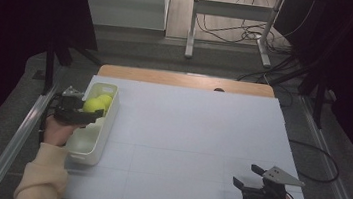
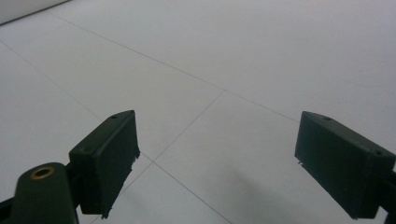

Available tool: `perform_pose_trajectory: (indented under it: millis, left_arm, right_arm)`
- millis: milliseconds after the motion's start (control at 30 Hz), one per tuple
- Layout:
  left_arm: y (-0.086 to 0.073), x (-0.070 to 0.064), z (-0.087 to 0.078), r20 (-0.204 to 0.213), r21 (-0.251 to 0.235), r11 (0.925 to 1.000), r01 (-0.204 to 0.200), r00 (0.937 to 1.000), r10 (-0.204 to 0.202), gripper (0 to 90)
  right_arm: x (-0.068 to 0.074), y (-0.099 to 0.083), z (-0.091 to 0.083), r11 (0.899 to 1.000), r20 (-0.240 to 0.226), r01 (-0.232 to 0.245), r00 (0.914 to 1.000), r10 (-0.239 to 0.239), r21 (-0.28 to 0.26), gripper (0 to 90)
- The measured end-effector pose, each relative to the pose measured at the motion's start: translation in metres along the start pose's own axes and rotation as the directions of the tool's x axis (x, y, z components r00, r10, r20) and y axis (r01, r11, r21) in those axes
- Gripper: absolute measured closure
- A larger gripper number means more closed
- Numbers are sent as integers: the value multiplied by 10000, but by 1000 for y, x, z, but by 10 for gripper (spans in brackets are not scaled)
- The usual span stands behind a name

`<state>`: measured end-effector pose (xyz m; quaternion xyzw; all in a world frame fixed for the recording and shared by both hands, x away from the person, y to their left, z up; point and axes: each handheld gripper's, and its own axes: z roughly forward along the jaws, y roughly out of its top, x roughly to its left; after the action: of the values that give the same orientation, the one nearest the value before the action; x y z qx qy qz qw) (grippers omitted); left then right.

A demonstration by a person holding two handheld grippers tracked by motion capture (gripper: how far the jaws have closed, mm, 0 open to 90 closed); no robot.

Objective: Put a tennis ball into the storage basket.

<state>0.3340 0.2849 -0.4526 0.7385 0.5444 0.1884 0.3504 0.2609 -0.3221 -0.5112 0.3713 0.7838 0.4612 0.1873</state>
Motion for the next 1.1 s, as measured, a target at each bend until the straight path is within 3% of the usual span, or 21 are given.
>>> perform_pose_trajectory:
  millis: [233,433,633,1100]
  left_arm:
    - [1,1,-2,-346,-63,10000,59,9994,-61,243]
    - [3,0,-7,-237,-243,9996,144,9996,-150,156]
    - [4,-1,-9,-126,-448,9987,236,9996,-242,140]
    - [5,-5,-13,697,-943,9949,347,9972,-281,122]
  right_arm:
    - [0,0,0,10000,7,12,10000,-12,-10,138]
    - [0,0,0,10000,10,14,10000,-14,-3,138]
    - [0,0,0,10000,-12,7,10000,-8,-8,138]
    - [0,0,0,10000,-4,5,10000,-5,-16,138]
